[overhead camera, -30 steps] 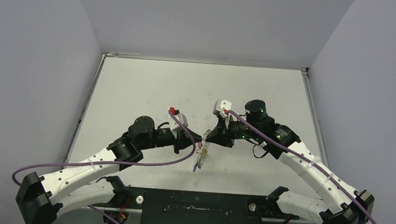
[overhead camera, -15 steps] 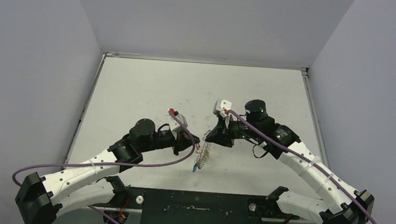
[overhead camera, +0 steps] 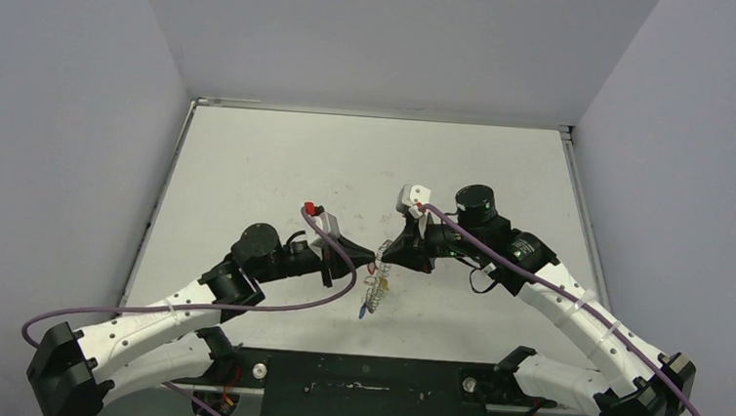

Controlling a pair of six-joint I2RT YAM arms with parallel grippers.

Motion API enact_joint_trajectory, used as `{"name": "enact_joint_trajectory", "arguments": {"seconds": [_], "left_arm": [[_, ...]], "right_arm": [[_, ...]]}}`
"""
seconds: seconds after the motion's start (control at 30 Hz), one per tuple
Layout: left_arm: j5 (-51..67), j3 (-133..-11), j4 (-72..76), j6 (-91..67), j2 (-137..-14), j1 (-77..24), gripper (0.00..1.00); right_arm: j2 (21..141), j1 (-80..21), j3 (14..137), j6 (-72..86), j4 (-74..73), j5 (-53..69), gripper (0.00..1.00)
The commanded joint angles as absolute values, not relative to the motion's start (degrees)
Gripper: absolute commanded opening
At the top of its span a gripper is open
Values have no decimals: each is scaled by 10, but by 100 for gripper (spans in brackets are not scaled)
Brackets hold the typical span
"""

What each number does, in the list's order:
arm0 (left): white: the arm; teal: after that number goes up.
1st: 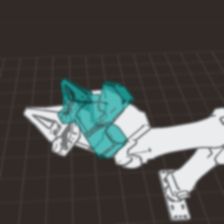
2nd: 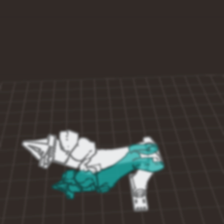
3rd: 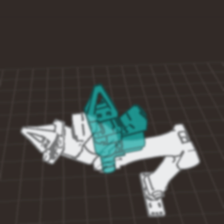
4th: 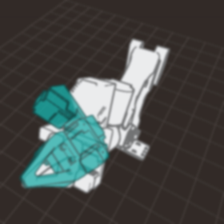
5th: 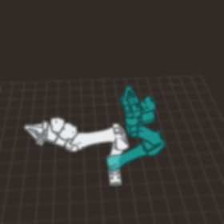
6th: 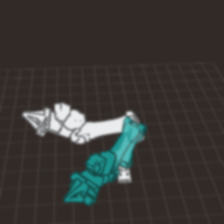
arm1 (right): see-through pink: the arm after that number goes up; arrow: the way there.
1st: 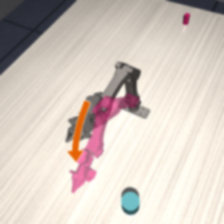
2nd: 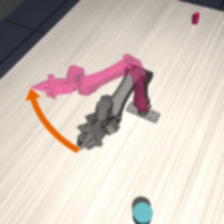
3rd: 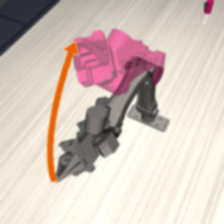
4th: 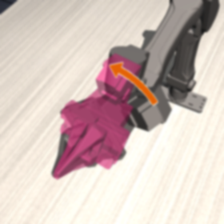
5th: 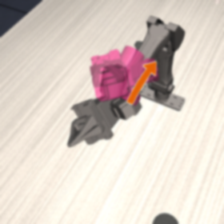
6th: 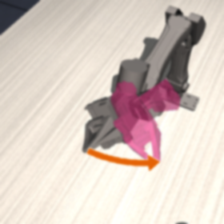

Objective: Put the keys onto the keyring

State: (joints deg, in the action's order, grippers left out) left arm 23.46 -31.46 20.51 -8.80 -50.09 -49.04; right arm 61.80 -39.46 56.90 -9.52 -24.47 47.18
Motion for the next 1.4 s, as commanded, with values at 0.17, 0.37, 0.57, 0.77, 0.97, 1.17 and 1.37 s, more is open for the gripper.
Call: {"name": "enact_joint_trajectory", "arguments": {"seconds": [0.17, 0.37, 0.57, 0.77, 0.97, 1.17, 1.37], "left_arm": [[248, -352, 255, -88, -531, -492, 0], [236, -343, 261, -89, -515, -492, 0], [226, -338, 256, -89, -506, -492, 0], [212, -337, 245, -87, -507, -492, 0], [199, -330, 225, -84, -507, -492, 0], [195, -324, 219, -85, -510, -492, 0], [189, -313, 209, -90, -506, -492, 0]], "right_arm": [[610, -397, 598, -92, -202, 484, 0], [609, -397, 597, -93, -203, 483, 0], [611, -397, 597, -92, -203, 483, 0], [610, -398, 597, -91, -202, 484, 0], [609, -398, 598, -91, -202, 483, 0], [609, -398, 598, -91, -202, 484, 0], [609, -398, 598, -91, -202, 485, 0]]}}
